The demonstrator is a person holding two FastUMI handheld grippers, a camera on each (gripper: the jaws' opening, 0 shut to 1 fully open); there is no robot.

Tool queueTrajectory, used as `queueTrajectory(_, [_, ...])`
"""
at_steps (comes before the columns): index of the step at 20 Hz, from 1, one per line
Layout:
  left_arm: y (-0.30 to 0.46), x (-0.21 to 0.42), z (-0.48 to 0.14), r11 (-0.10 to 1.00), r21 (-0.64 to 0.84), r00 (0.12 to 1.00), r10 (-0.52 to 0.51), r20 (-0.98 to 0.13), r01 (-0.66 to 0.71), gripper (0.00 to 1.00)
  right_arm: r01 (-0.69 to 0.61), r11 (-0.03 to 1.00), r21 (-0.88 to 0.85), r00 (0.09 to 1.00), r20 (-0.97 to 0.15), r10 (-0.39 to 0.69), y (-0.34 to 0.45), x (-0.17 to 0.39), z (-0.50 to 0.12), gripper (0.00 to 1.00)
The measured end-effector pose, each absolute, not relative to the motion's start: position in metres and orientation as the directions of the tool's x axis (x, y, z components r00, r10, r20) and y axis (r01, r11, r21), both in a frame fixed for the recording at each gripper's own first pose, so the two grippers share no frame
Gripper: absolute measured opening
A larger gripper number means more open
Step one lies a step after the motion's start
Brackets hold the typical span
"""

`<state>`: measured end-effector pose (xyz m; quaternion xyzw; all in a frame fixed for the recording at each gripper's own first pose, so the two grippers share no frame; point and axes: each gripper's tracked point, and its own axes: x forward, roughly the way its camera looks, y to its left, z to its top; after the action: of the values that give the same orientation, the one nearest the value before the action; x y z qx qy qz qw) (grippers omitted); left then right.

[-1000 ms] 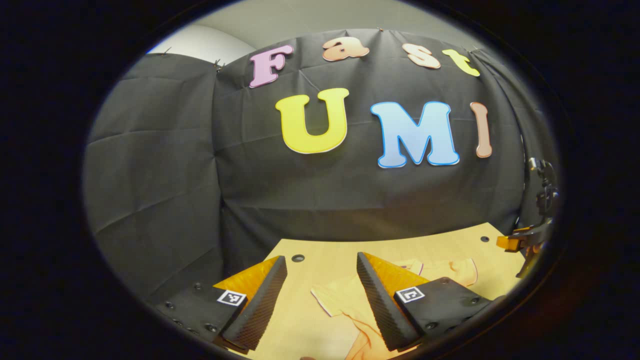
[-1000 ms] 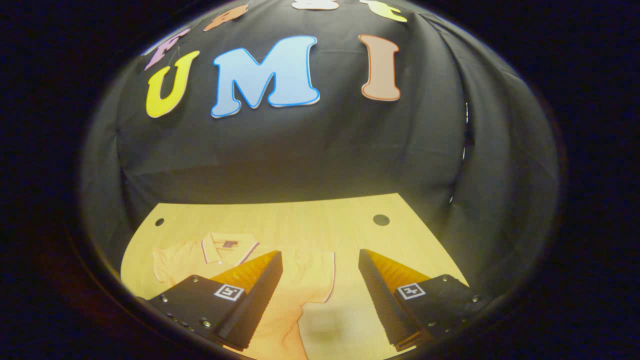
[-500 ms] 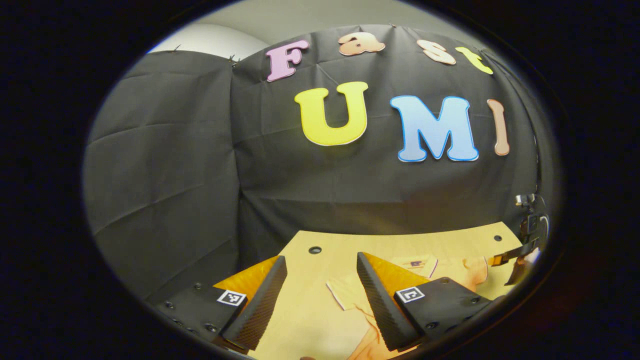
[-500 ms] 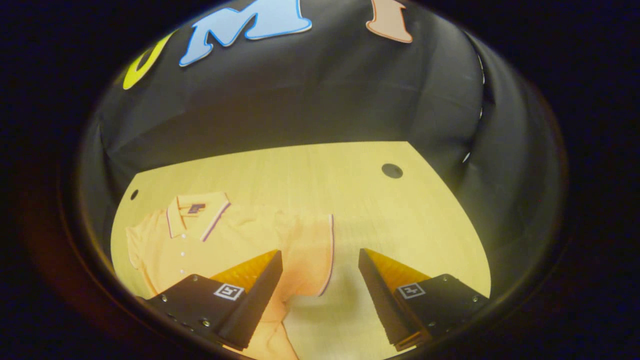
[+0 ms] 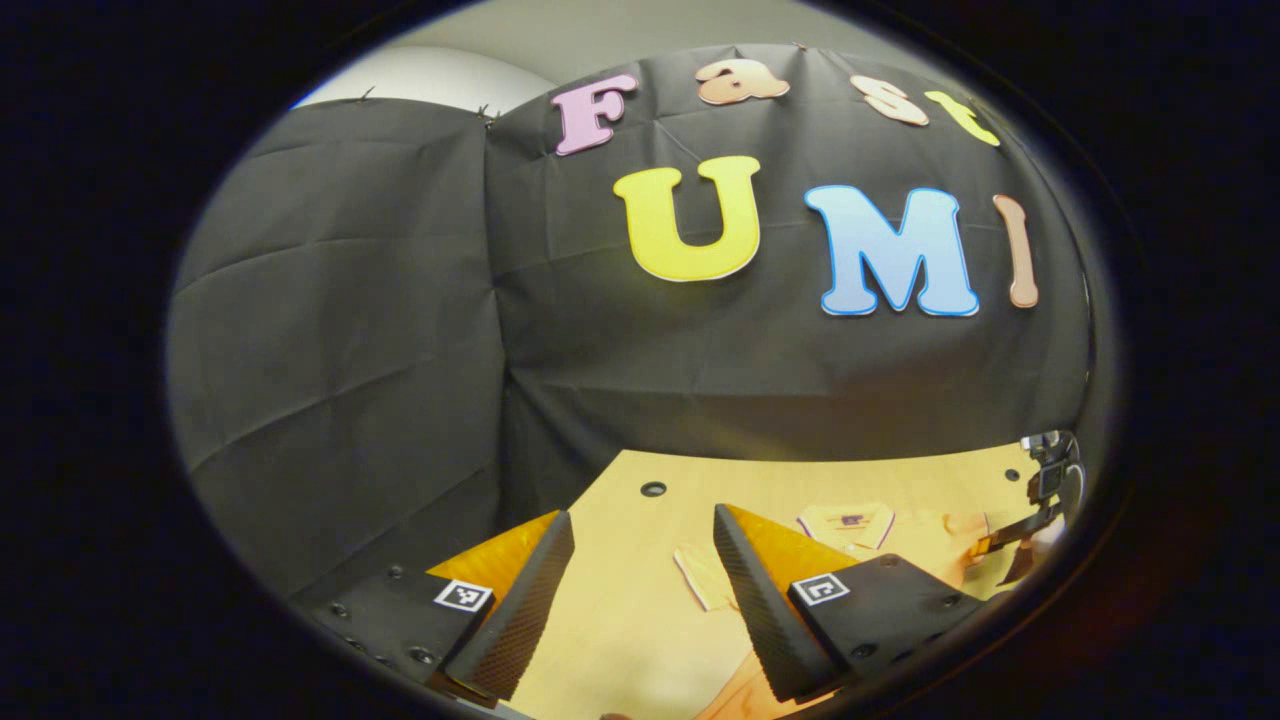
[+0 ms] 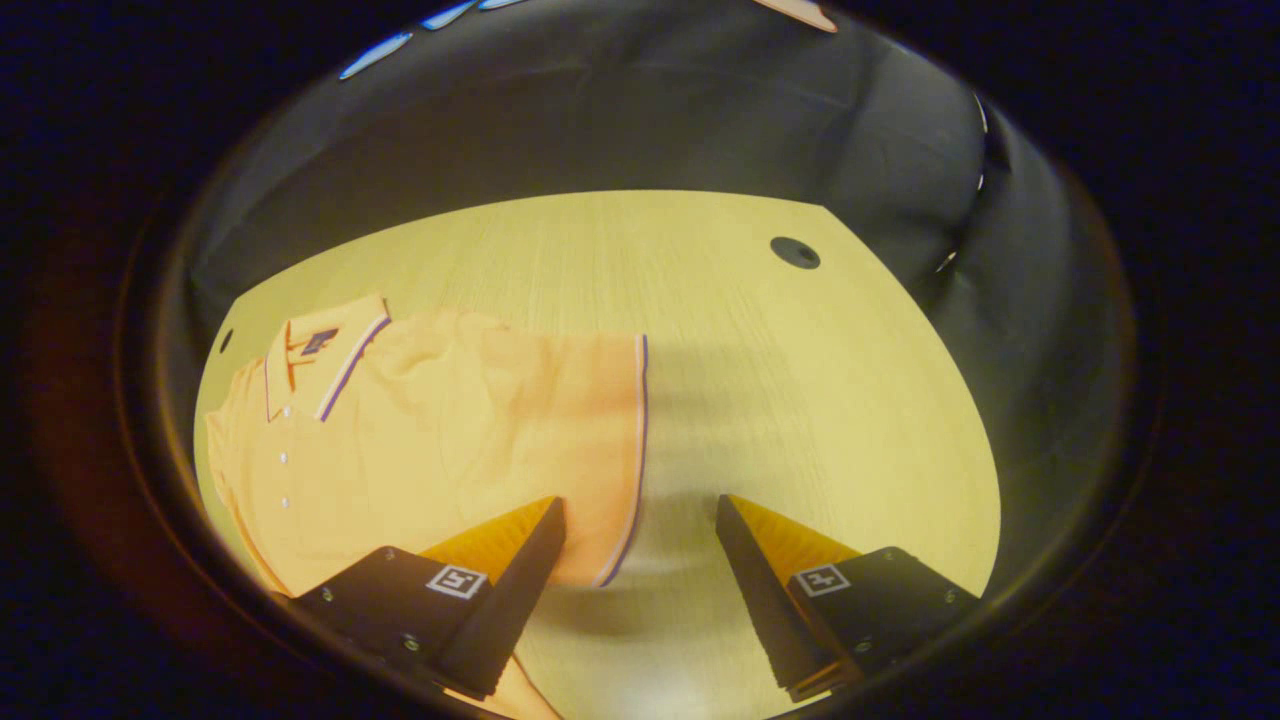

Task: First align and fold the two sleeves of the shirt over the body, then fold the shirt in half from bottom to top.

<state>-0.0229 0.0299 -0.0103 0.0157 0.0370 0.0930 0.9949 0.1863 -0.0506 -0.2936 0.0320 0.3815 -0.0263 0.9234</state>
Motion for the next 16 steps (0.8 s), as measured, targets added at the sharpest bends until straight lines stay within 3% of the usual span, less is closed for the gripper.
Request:
queueTrajectory(4, [0.029, -0.025, -0.012, 0.982, 0.025, 0.980, 0.187, -0.073, -0.186, 0.93, 0.048, 0.997, 0.063, 0.719, -0.695, 0.009, -0.044, 0.188, -0.294, 0.77])
queueTrajectory(6, [0.028, -0.026, -0.012, 0.984, 0.019, 0.981, 0.180, -0.075, -0.179, 0.95, 0.027, 0.997, 0.073, 0.722, -0.691, 0.031, -0.037, 0.189, -0.294, 0.46])
queueTrajectory(7, [0.027, -0.026, -0.012, 0.984, 0.019, 0.982, 0.176, -0.074, -0.175, 0.94, 0.029, 0.997, 0.067, 0.719, -0.694, 0.026, -0.037, 0.187, -0.293, 0.25])
queueTrajectory(9, [0.028, -0.026, -0.011, 0.985, 0.023, 0.983, 0.172, -0.070, -0.170, 0.94, 0.035, 0.996, 0.085, 0.702, -0.711, 0.036, -0.033, 0.189, -0.296, 0.23])
queueTrajectory(10, [0.028, -0.026, -0.010, 0.985, 0.027, 0.983, 0.171, -0.067, -0.169, 0.94, 0.053, 0.994, 0.091, 0.695, -0.718, 0.028, -0.031, 0.189, -0.294, 0.01])
queueTrajectory(16, [0.031, -0.030, -0.008, 0.983, 0.021, 0.981, 0.183, -0.070, -0.182, 0.93, 0.044, 0.994, 0.096, 0.687, -0.726, 0.040, -0.032, 0.189, -0.292, 0.00])
